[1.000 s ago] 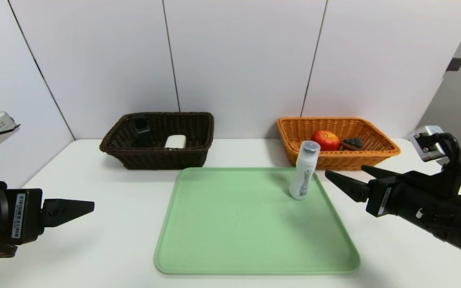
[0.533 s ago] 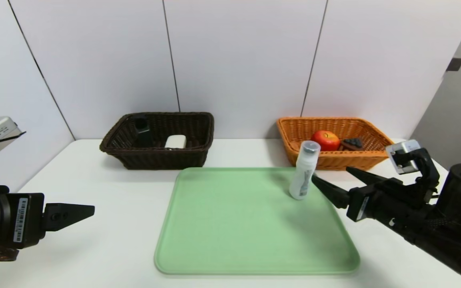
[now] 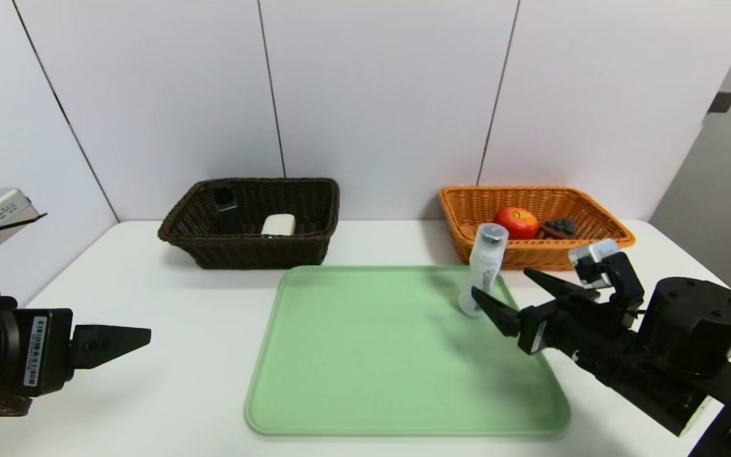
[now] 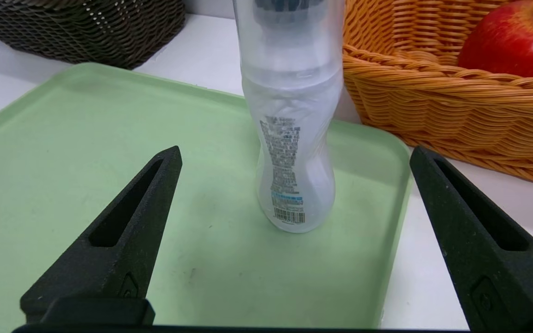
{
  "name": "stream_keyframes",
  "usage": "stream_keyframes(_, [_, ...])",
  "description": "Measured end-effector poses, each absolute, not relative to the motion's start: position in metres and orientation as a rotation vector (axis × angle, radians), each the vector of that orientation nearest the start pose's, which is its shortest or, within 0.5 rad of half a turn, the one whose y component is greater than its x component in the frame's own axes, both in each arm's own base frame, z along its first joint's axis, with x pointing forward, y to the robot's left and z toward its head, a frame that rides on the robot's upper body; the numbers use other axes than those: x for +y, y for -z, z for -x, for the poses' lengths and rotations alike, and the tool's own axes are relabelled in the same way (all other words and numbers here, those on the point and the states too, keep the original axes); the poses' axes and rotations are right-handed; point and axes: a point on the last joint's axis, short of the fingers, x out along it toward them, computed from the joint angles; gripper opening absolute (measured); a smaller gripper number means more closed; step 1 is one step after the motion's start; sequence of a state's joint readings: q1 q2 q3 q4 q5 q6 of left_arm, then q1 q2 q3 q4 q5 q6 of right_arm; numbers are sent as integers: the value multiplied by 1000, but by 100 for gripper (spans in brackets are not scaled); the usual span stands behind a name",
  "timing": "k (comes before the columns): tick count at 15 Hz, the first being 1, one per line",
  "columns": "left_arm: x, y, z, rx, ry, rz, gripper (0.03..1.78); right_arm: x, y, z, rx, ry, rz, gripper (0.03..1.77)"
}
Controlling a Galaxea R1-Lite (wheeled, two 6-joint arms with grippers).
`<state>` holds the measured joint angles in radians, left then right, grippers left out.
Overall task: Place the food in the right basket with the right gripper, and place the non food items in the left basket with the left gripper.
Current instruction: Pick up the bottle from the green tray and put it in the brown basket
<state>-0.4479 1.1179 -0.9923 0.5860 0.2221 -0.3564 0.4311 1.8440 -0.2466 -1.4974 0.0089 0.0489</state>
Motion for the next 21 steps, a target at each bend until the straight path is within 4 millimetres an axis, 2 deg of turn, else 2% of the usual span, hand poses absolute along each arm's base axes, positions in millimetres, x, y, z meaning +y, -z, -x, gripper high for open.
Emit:
stream_keyframes(11, [-53,-253,-123,717,89,102,169,129,-91,-266,89,-454,-22,171])
stream_keyframes(16, [-55,-254,-126,701,92,107,169,133,-86,-275,88,-446,-29,171])
stream_keyframes(17, [-55,-254,-126,702,92,107,169,134,-86,-277,84,-444,-32,162])
stream_keyframes(21, [-55,-254,-127,703,92,108,169,133,-86,-279,82,-438,-37,100])
